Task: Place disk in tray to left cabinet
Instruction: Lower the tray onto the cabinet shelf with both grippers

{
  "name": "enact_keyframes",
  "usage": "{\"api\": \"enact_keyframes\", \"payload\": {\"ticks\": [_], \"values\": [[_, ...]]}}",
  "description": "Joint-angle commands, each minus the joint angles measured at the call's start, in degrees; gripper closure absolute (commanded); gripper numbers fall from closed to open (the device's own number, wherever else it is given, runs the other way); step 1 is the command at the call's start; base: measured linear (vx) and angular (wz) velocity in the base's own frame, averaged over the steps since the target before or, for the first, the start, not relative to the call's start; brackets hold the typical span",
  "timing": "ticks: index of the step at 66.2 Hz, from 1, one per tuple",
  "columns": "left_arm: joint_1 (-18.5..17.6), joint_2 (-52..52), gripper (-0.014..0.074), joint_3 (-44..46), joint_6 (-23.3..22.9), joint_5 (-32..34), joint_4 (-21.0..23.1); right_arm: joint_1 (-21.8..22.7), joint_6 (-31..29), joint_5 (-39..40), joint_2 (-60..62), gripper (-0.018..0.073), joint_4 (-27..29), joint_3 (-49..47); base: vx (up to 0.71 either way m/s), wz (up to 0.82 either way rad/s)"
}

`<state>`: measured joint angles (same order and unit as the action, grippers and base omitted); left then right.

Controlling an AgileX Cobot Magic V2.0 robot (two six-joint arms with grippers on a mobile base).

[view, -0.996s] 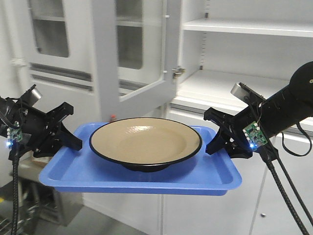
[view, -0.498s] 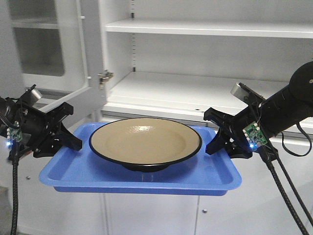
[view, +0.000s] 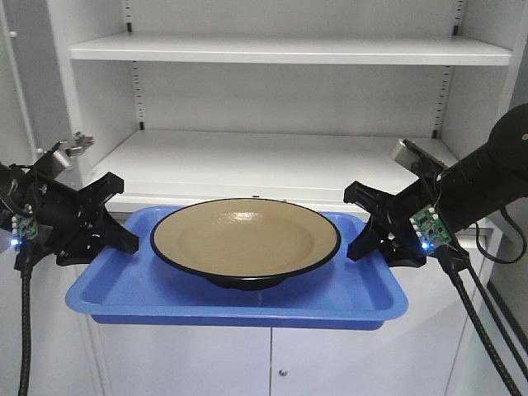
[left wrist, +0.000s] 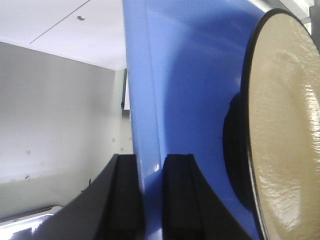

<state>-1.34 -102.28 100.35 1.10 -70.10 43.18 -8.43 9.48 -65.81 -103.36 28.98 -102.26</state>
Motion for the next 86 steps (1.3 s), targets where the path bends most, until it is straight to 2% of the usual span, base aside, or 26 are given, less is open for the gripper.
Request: {"api": "enact_keyframes", "payload": {"ticks": [1,86], "values": [[-1.7,3.3,0.0596,2.2,-0.6,-1.7,11.3,-1.3,-0.3,2.1,3.4,0.0563,9.5,-2.2,0.19,-0.22],[-1.7,3.3,0.0596,2.2,-0.6,-1.7,11.3,-1.3,-0.3,2.2,3.4,0.0563,9.5,-2.2,0.23,-0.07]]}}
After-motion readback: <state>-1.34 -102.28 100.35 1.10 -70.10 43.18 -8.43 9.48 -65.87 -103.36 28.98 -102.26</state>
